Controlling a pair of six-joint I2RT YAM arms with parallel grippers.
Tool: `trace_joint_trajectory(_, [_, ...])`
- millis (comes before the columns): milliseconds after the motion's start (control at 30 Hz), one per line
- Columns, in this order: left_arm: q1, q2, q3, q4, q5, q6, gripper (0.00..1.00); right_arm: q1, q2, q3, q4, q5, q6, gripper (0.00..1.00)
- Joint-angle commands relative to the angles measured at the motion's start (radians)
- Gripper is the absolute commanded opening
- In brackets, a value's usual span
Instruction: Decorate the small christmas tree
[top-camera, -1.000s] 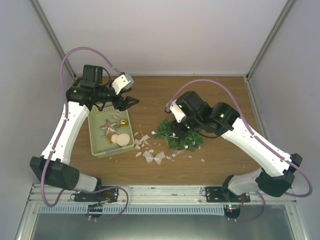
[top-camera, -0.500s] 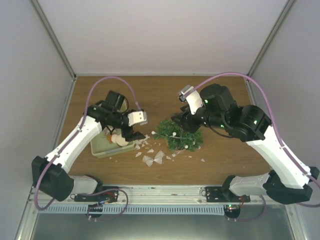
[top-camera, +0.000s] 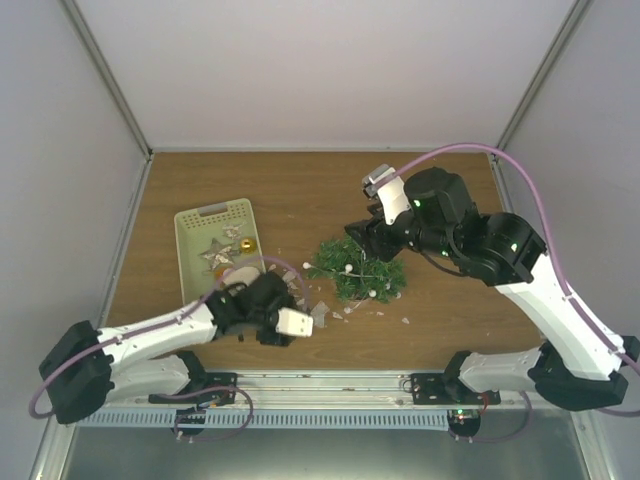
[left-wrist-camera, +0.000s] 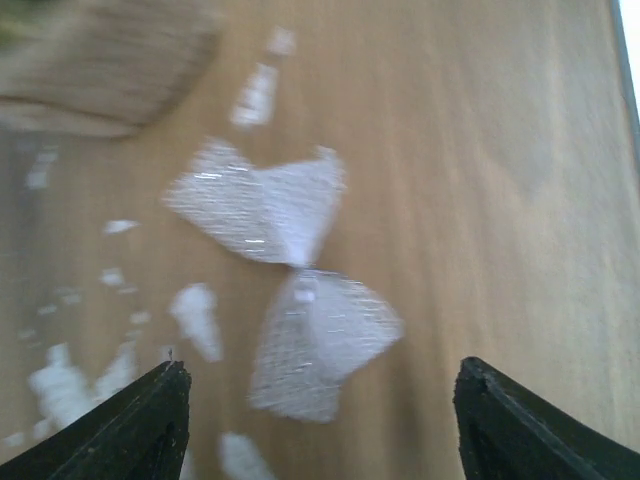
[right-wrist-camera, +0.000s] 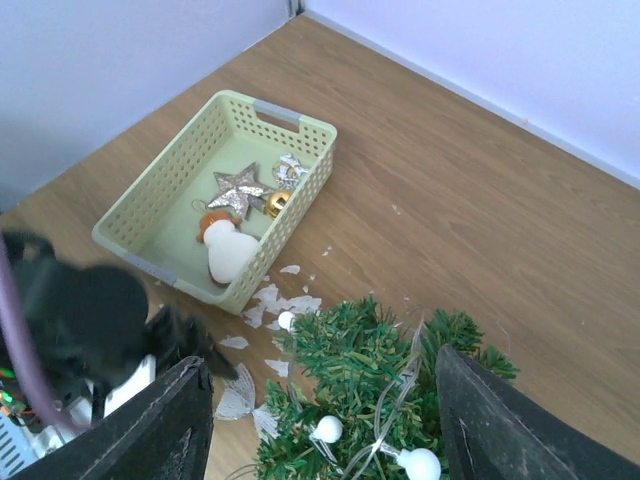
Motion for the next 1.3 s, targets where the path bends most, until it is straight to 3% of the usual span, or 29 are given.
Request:
trace_joint_trajectory(0, [-0.146, -0.021, -0.177, 0.330, -0.306, -0.009, 0.70, -0.006, -0.040, -0.023, 0.027, 0.034, 0.033, 0.62])
trace_joint_trajectory(133, [-0.156, -0.040, -0.256, 0.421, -0.312, -0.013, 0.59, -0.008, -0.066, -0.048, 0.041, 0.043, 0.051, 0.63])
trace_joint_trajectory(367, [-0.172, 0.043, -0.292, 0.519, -0.349, -0.038, 0.48, -0.009, -0.063, -0.071, 0.054, 0.039, 0.052, 0.63])
trace_joint_trajectory(533, [-0.190, 0.099, -0.277, 0.508, -0.305, -0.058, 0.21, -0.009, -0.076, -0.072, 0.048, 0.058, 0.056, 0.63])
trace_joint_trajectory(633, [-0.196, 0.107, -0.272, 0.464, -0.277, -0.065, 0.13, -0.010, -0.086, -0.076, 0.046, 0.065, 0.059, 0.63])
trace_joint_trajectory(900, [-0.196, 0.103, -0.273, 0.458, -0.258, -0.069, 0.12, -0.013, -0.095, -0.103, 0.055, 0.070, 0.054, 0.65])
trace_joint_trajectory(1067, [-0.196, 0.116, -0.269, 0.470, -0.283, -0.070, 0.00, -0.015, -0.105, -0.114, 0.061, 0.073, 0.055, 0.65])
trace_joint_trajectory(1233, [-0.197, 0.109, -0.278, 0.492, -0.313, -0.068, 0.01, -0.017, -0.109, -0.124, 0.061, 0.068, 0.057, 0.65])
trace_joint_trajectory(1267, [-0.196, 0.114, -0.279, 0.494, -0.320, -0.069, 0.08, -0.017, -0.109, -0.124, 0.063, 0.067, 0.057, 0.65])
